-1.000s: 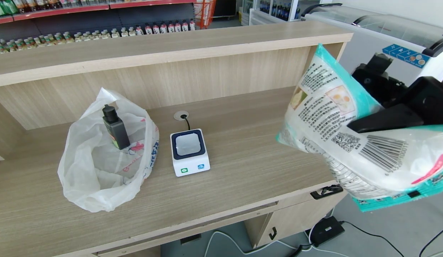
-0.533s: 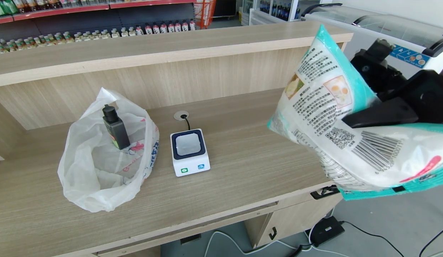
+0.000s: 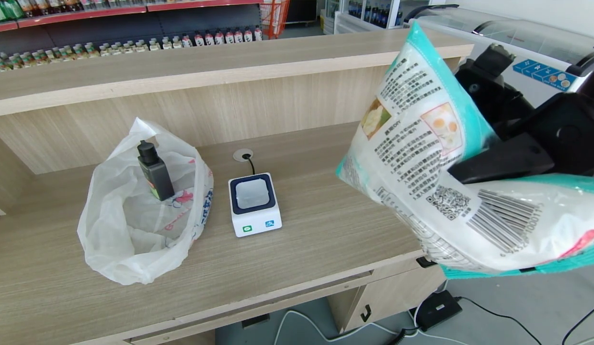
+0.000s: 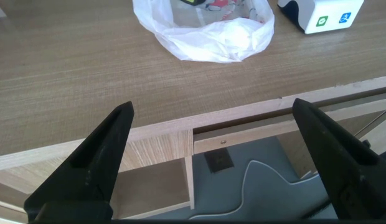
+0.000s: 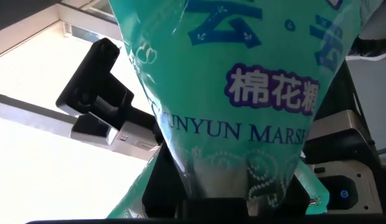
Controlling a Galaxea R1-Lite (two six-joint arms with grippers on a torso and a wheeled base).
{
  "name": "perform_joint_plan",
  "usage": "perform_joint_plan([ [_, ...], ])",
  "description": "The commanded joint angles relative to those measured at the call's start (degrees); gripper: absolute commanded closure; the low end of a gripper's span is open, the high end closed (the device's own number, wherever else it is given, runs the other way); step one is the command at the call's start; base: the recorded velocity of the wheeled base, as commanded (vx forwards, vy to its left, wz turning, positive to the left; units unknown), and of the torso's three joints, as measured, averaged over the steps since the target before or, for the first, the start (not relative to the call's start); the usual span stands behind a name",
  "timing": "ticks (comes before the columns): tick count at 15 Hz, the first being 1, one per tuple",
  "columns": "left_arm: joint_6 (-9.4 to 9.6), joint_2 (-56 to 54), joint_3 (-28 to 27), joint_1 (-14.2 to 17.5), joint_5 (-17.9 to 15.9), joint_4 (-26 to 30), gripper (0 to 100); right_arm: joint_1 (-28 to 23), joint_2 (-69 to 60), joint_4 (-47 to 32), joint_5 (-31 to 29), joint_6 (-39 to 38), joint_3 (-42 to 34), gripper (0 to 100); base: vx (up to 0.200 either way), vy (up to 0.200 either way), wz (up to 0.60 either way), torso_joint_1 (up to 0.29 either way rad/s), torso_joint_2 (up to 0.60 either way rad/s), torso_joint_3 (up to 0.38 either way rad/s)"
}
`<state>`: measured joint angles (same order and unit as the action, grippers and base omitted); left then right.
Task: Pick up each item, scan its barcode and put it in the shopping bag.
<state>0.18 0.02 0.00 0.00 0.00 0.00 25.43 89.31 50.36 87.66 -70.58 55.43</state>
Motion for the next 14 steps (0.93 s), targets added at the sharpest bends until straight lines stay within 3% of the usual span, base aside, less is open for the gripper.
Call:
perform_joint_plan([
  [1, -0.01, -0.02, 0.0, 0.0, 0.0, 0.0, 0, 0.23, 0.6, 0.09, 1.72, 0.1, 0.56, 100, 0.0, 0.0, 0.0, 0.0, 0.0, 0.0],
  [9, -0.01, -0.02, 0.0, 0.0, 0.0, 0.0, 0, 1.99, 2.1, 0.79, 1.37, 1.5, 3.19, 100, 0.0, 0.0, 0.0, 0.0, 0.0, 0.0],
  [14, -0.01, -0.02, 0.0, 0.0, 0.0, 0.0, 0, -0.03, 1.83, -9.23, -7.68, 1.5, 15.23, 100, 0.0, 0.0, 0.0, 0.0, 0.0, 0.0],
])
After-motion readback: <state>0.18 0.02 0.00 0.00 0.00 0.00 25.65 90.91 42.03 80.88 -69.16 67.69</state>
